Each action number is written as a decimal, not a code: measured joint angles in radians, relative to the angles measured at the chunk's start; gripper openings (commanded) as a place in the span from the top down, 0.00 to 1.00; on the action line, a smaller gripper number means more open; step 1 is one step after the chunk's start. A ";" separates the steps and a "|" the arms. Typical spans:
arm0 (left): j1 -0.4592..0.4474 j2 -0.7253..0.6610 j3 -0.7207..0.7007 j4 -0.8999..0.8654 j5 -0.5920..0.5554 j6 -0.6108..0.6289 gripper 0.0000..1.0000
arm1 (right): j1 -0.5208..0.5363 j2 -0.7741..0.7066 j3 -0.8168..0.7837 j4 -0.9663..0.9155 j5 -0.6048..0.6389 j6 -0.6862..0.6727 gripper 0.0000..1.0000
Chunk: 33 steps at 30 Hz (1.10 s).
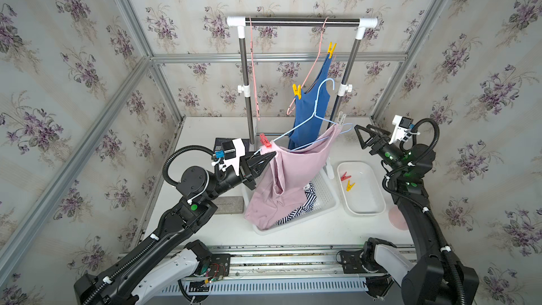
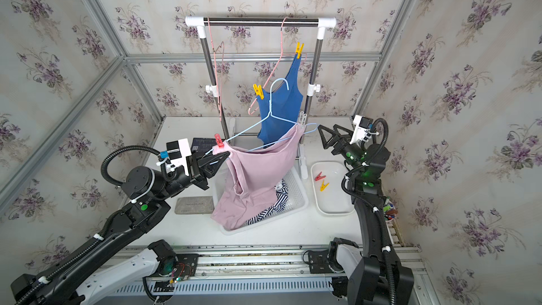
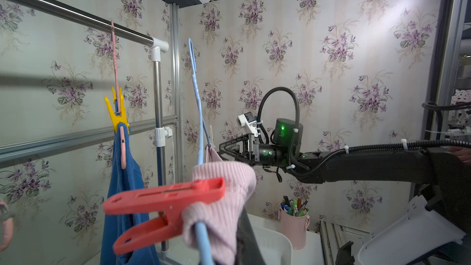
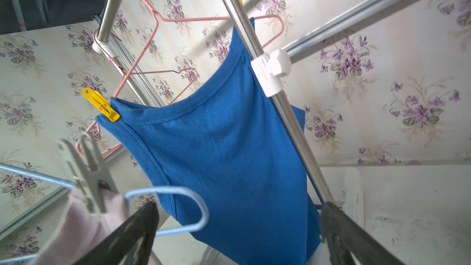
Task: Remove the clothespins securing tank tops to the hanger
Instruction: Remove the clothespin from the hanger.
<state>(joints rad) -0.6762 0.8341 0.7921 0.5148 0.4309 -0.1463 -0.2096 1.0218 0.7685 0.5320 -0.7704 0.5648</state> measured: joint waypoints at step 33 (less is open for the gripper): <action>0.094 0.282 0.145 0.201 0.224 -0.110 1.00 | -0.020 0.286 0.193 0.379 -0.484 0.015 0.06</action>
<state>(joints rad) -0.5823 1.1160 0.9371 0.7162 0.6552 -0.2562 -0.2295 1.3079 0.9611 0.9108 -1.2549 0.5800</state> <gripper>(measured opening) 0.065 0.944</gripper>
